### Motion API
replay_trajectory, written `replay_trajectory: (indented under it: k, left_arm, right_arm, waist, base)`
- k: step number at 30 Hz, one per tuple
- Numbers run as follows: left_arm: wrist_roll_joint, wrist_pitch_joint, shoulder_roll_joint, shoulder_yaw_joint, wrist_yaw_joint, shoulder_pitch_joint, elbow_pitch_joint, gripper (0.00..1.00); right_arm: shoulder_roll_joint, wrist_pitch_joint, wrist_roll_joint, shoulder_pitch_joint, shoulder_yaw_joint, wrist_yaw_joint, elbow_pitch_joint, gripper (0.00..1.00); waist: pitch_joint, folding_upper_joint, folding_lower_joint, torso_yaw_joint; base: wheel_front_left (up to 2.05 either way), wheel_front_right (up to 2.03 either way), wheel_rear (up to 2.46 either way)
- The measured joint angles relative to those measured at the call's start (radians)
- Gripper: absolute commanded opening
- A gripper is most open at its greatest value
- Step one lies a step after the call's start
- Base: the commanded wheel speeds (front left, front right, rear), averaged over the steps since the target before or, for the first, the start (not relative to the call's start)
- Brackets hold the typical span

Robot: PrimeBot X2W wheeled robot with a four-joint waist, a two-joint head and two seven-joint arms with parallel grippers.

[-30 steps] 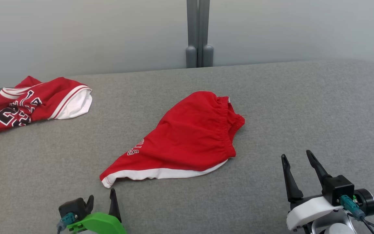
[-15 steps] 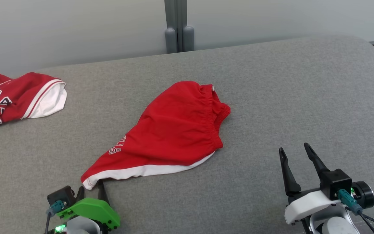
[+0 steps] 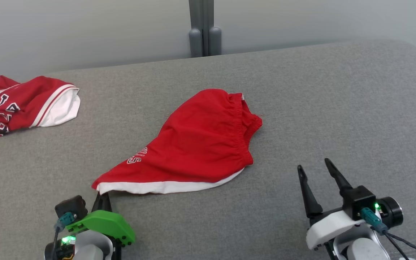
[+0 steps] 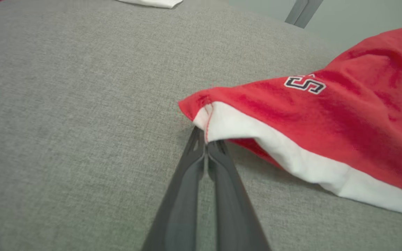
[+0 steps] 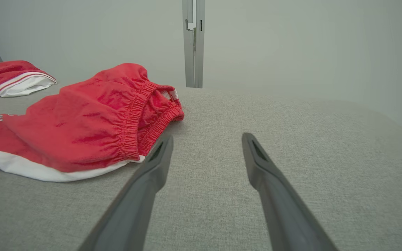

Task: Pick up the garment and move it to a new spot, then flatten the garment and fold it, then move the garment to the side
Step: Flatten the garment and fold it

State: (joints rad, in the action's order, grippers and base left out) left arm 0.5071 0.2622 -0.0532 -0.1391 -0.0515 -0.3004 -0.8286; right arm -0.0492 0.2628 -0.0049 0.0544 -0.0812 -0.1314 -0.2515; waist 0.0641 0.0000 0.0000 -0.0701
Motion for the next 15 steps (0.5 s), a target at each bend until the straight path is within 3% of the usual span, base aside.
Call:
replay_trajectory:
  k: [7, 15]
  left_arm:
    - [-0.045, 0.000, 0.002, -0.027, 0.007, 0.008, 0.086, 0.00]
    - [-0.049, 0.000, 0.004, -0.097, 0.010, 0.019, 0.159, 0.00]
  right_arm:
    - [0.000, 0.000, -0.070, 0.097, -0.092, 0.000, -0.143, 1.00]
    - [0.000, 0.000, -0.153, 0.240, -0.105, 0.000, -0.383, 1.00]
  waist:
    - [0.002, 0.0000, 0.0000, 0.042]
    - [0.027, 0.0000, 0.0000, 0.095]
  base:
    - [0.00, 0.00, 0.00]
    - [0.00, 0.00, 0.00]
